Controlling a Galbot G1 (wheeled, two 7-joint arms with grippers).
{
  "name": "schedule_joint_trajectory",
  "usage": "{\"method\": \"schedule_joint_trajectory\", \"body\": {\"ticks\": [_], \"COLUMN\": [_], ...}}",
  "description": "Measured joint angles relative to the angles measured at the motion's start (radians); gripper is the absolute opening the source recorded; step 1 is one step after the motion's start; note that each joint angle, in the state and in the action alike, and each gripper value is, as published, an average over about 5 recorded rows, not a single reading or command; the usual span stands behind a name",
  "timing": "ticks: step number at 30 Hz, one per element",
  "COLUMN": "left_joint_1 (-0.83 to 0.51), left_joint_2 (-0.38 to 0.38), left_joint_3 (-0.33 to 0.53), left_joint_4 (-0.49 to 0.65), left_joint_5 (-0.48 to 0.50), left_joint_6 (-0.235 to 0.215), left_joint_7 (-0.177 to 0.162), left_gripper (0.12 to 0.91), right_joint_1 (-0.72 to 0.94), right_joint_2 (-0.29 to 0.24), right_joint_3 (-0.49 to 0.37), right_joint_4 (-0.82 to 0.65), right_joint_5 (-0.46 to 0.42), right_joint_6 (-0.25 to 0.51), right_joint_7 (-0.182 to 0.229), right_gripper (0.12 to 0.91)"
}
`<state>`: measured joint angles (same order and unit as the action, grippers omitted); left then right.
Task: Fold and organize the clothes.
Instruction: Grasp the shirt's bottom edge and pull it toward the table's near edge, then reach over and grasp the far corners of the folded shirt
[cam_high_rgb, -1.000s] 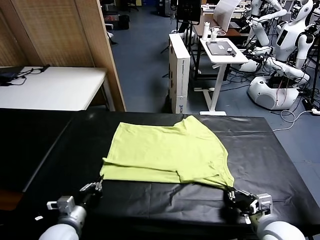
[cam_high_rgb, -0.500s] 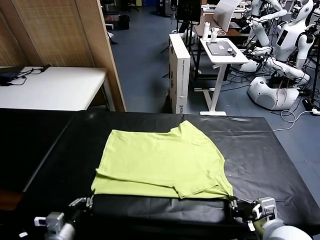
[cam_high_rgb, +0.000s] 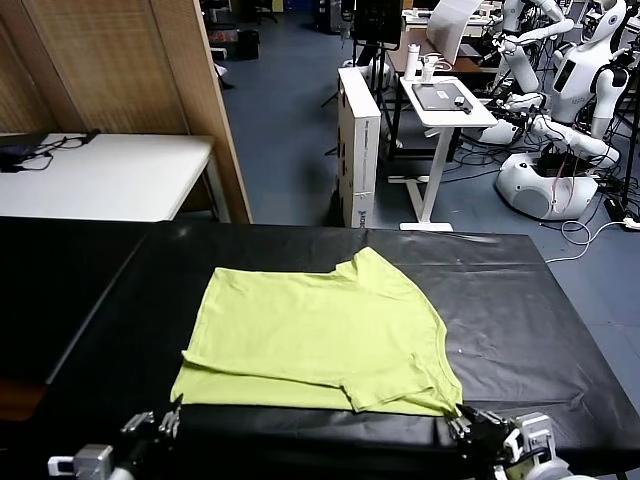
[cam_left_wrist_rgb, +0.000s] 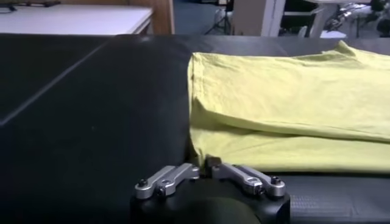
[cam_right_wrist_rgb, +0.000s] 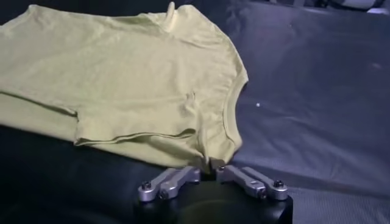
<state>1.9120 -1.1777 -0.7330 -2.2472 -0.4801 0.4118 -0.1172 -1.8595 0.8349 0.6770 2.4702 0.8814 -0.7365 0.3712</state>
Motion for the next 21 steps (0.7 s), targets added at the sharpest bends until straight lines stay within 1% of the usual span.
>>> {"method": "schedule_joint_trajectory", "body": {"ticks": [2,3,4,6,8,10,12,15,18,21], "left_joint_1": [-0.005,-0.01,-0.017,-0.038,-0.072,-0.119,-0.178,-0.277,-0.381,-0.488], "left_joint_2": [-0.006,-0.007,-0.008,-0.005,0.001,0.01,0.022,0.042,0.064,0.089], "left_joint_3": [-0.011,-0.018,-0.027,-0.044,-0.054,-0.053,-0.044,-0.015,0.023,0.061], "left_joint_4": [-0.006,-0.009,-0.011,-0.015,-0.015,-0.01,0.003,0.037,0.088,0.157], "left_joint_5": [-0.019,-0.035,-0.054,-0.091,-0.125,-0.147,-0.169,-0.209,-0.264,-0.306], "left_joint_6": [0.014,0.02,0.025,0.039,0.055,0.068,0.083,0.122,0.159,0.179], "left_joint_7": [-0.012,-0.018,-0.02,-0.019,-0.022,-0.035,-0.052,-0.072,-0.077,-0.077], "left_gripper": [0.696,0.765,0.814,0.885,0.897,0.905,0.907,0.907,0.907,0.907], "right_joint_1": [0.02,0.037,0.06,0.119,0.199,0.296,0.396,0.548,0.692,0.823], "right_joint_2": [0.001,-0.001,-0.004,-0.009,-0.011,-0.01,-0.01,-0.008,-0.001,0.014], "right_joint_3": [0.013,0.017,0.018,0.01,-0.011,-0.047,-0.095,-0.181,-0.269,-0.351], "right_joint_4": [-0.001,-0.006,-0.013,-0.038,-0.078,-0.135,-0.2,-0.296,-0.388,-0.487], "right_joint_5": [0.021,0.029,0.033,0.034,0.034,0.034,0.034,0.036,0.037,0.037], "right_joint_6": [0.0,0.0,0.0,0.0,0.0,0.0,0.0,0.0,0.0,0.0], "right_joint_7": [-0.009,-0.016,-0.024,-0.039,-0.05,-0.059,-0.068,-0.087,-0.112,-0.142], "right_gripper": [0.87,0.889,0.895,0.905,0.906,0.907,0.907,0.907,0.907,0.907]}}
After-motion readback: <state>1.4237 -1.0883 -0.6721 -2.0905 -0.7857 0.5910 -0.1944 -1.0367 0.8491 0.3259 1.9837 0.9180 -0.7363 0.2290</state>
